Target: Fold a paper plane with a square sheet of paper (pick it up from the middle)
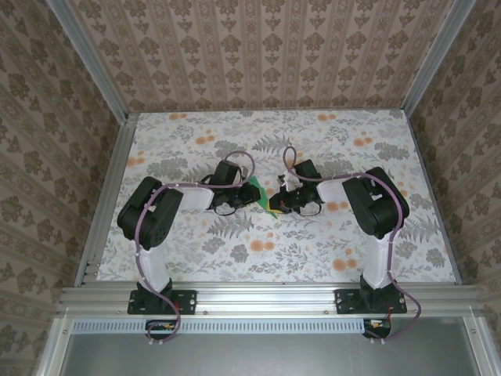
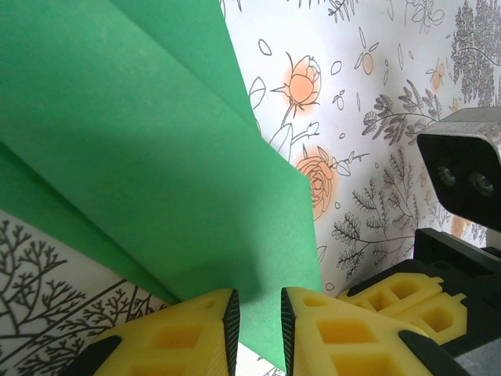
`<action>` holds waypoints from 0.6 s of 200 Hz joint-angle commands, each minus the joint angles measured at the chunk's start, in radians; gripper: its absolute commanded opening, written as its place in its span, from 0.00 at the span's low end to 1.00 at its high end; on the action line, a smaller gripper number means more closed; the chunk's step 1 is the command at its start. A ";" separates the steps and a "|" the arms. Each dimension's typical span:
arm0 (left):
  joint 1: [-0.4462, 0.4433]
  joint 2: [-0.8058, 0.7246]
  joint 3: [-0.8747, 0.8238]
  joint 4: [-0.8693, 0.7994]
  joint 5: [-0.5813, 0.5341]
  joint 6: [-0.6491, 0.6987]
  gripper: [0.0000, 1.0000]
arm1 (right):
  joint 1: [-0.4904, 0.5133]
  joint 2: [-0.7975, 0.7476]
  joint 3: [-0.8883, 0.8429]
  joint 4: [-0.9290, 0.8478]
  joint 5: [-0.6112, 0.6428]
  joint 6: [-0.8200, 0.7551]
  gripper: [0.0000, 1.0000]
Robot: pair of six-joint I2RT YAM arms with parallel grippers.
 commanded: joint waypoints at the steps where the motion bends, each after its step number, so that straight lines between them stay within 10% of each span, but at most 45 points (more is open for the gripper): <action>1: 0.014 0.046 0.004 -0.072 -0.034 -0.006 0.25 | -0.004 -0.021 0.009 -0.095 0.016 -0.025 0.05; 120: 0.023 0.099 0.100 -0.214 -0.011 -0.047 0.24 | 0.032 -0.091 0.087 -0.266 0.121 -0.295 0.24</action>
